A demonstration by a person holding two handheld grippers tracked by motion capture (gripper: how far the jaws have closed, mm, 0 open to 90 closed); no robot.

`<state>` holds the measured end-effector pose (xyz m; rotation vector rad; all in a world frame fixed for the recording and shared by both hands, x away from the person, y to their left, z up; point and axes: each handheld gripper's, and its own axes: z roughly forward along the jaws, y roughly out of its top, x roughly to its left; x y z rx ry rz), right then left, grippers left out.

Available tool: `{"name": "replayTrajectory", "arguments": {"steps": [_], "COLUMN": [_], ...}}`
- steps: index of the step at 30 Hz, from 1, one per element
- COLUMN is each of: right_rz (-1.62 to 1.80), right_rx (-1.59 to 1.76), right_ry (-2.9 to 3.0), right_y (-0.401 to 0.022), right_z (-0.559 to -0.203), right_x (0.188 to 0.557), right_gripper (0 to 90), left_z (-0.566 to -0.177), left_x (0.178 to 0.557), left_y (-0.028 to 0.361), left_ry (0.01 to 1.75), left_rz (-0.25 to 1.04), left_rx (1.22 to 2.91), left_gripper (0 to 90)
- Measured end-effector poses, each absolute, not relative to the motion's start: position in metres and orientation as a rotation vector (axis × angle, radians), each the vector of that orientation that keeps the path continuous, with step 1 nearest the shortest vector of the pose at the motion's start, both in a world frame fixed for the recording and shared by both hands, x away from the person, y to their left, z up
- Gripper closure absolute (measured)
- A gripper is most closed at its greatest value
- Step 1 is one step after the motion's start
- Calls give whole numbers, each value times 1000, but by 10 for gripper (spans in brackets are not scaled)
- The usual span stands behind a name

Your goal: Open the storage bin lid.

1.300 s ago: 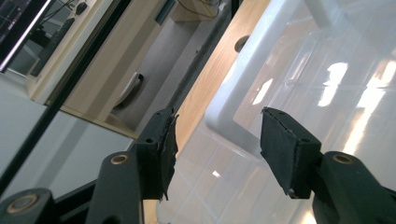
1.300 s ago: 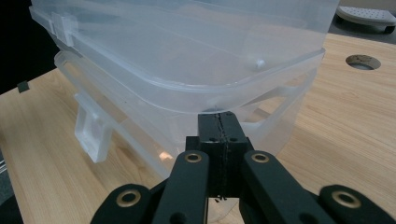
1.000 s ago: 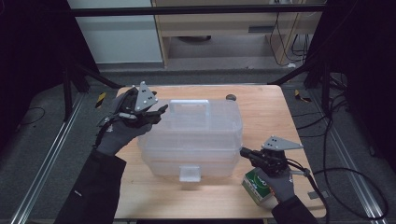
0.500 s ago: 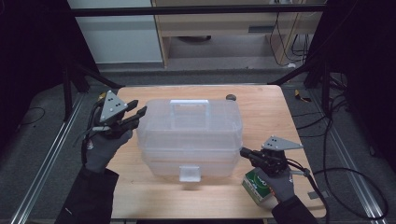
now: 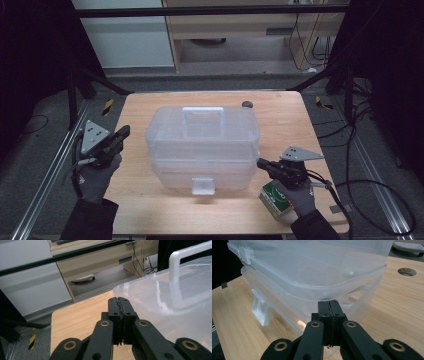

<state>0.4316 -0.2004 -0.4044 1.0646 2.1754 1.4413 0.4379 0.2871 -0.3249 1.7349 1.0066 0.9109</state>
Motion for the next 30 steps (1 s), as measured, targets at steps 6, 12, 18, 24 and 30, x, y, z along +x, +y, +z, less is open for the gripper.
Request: {"name": "replayTrajectory", "arguments": {"steps": [6,12,18,24,30], "right_rz": [1441,1438,1431,1429,1428], "right_rx": [1071,1067,1065,1067,1068], "right_ry": [2175,2175,2179,2179,2179], "right_y": [-200,-200,-200,-200,-199], "right_z": [-405,-405,-405,-405,-406], "right_x": [432,432,432,432,431], "right_gripper": [900,900,900,900,900], "left_z": [-351,-370,-389,-399,-400], "left_x": [433,430,427,430,428], "left_y": [299,295,289,279,272], "left_ry": [1055,1046,1001,959,916], "left_rz": [851,782,702,631,601], "left_rx": [1761,1810,1898,1939,1942], "left_gripper": [897,897,897,897,897]}}
